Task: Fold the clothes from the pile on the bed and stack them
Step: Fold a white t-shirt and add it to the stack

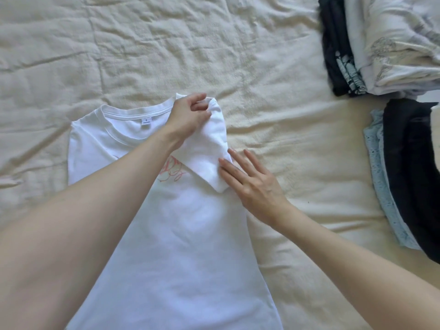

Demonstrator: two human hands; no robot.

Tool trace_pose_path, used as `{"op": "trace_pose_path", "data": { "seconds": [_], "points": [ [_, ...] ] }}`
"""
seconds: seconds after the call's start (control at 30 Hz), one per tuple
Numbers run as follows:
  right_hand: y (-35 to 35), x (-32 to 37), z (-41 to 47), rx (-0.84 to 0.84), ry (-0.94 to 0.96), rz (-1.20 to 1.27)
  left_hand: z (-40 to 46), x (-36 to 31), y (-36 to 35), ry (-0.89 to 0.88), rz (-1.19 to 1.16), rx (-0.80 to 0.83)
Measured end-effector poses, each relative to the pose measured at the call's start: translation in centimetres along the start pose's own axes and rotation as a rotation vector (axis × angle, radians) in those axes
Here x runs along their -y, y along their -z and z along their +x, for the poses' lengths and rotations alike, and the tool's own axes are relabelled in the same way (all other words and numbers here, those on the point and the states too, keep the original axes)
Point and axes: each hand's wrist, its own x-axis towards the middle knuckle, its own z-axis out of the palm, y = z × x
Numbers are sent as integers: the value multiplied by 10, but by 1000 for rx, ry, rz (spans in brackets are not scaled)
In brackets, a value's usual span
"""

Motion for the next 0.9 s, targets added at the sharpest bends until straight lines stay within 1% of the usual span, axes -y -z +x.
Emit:
{"op": "trace_pose_path", "data": {
  "seconds": [0.1, 0.17, 0.27, 0.33, 0.4, 0.47, 0.53, 0.6, 0.67, 0.7, 0.73, 0.77, 0.83, 0.9],
  "points": [
    [-4, 4, -6, 53, -35, -1, -5, 7, -6, -128, 227, -130],
    [-9, 6, -5, 54, -53, -3, -13, 15, -5, -196, 412, -211],
    [-14, 10, 0, 42, -60, 15, -22, 31, -1, -255, 728, -257],
    [-16, 13, 4, 25, -69, 32, -23, 34, 2, -304, 837, -260],
    [-18, 16, 8, 45, -88, 70, -19, 33, 5, -344, 815, -253],
    [-18, 21, 9, 112, -105, 118, -21, 33, 8, -369, 747, -245],
    [-19, 24, 7, 166, -122, 132, -29, 37, 11, -444, 751, -243],
    [-18, 26, 5, 177, -138, 120, -40, 45, 15, -613, 900, -218],
    [-18, 29, 2, 179, -136, 102, -44, 56, 20, -794, 1085, -140],
    [-18, 31, 0, 194, -133, 92, -44, 61, 22, -825, 1157, -85],
    [-17, 33, -4, 209, -132, 84, -45, 64, 24, -788, 1213, -29],
    [-17, 35, -8, 228, -134, 79, -46, 66, 25, -710, 1259, 11],
    [-14, 36, -14, 275, -153, 61, -41, 68, 27, -545, 1366, 52],
    [-11, 38, -16, 305, -173, 33, -36, 68, 28, -460, 1474, 81]
  ]
}}
